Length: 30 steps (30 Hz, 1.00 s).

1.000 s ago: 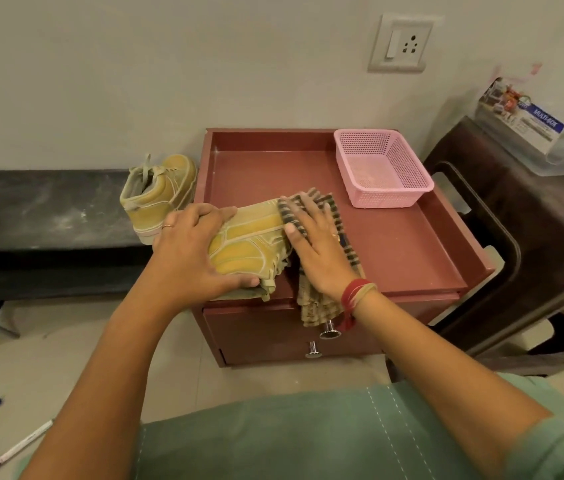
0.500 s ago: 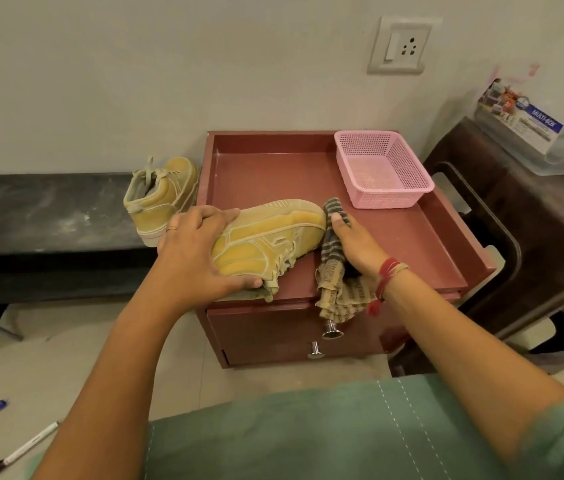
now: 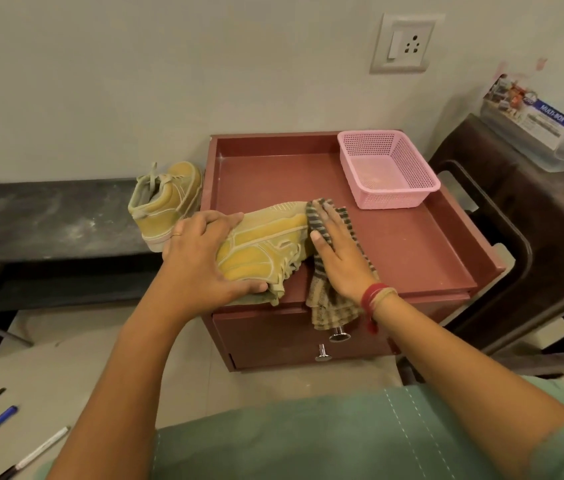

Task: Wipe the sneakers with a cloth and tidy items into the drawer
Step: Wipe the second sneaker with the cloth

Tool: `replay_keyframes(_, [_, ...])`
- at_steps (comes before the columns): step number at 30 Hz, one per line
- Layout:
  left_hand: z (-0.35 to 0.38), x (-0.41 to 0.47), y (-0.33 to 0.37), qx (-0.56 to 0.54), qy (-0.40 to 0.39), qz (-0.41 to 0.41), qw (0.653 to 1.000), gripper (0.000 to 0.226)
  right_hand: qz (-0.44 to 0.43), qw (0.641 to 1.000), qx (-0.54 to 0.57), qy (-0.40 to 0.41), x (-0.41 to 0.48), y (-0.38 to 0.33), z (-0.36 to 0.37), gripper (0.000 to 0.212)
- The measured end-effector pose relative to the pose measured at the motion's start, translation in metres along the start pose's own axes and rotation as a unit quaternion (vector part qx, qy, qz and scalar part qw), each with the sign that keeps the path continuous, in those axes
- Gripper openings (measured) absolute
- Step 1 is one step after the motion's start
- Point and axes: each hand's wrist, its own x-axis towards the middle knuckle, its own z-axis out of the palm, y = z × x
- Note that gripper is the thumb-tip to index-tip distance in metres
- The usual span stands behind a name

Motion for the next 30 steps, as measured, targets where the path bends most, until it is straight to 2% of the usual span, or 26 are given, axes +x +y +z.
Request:
replay_keyframes(4, [-0.002, -0.003, 0.000, -0.020, -0.004, 0.003, 1.000, 0.112, 0.124, 0.984, 0.121, 0.037, 0.009, 0.000, -0.016, 0.038])
replay_keyframes(6, [-0.004, -0.005, -0.001, -0.034, -0.010, 0.007, 0.999, 0.115, 0.091, 0.985, 0.107, 0.100, 0.010, -0.014, -0.015, 0.040])
replay_keyframes(9, [-0.008, -0.012, -0.005, -0.068, -0.029, -0.048, 0.996, 0.135, -0.029, 0.984, 0.067, 0.163, 0.003, -0.052, -0.006, 0.045])
replay_keyframes(11, [-0.008, -0.015, -0.010, -0.093, -0.018, -0.058, 0.994, 0.147, -0.098, 0.985, 0.035, 0.139, -0.004, -0.082, 0.005, 0.045])
replay_keyframes(14, [-0.006, -0.018, -0.014, -0.148, -0.007, -0.051, 0.988, 0.149, -0.178, 0.982, -0.059, 0.009, -0.011, -0.110, 0.030, 0.044])
replay_keyframes(16, [-0.005, -0.021, -0.010, -0.177, 0.001, -0.042, 0.983, 0.143, -0.209, 0.963, -0.160, -0.064, -0.012, -0.113, 0.050, 0.043])
replay_keyframes(19, [-0.005, -0.024, -0.007, -0.183, 0.016, -0.035, 0.982, 0.139, -0.232, 0.941, -0.235, -0.065, -0.009, -0.106, 0.058, 0.043])
replay_keyframes(23, [-0.007, -0.023, -0.011, -0.173, 0.004, -0.006, 0.985, 0.136, -0.212, 0.940, -0.260, -0.066, -0.010, -0.087, 0.047, 0.052])
replay_keyframes(27, [-0.007, -0.023, -0.012, -0.161, 0.006, -0.021, 0.987, 0.137, -0.157, 0.945, -0.283, -0.040, -0.010, -0.058, 0.021, 0.058])
replay_keyframes(30, [-0.008, -0.020, -0.012, -0.159, 0.021, -0.034, 0.986, 0.133, -0.032, 0.972, -0.230, -0.027, 0.009, -0.023, -0.006, 0.064])
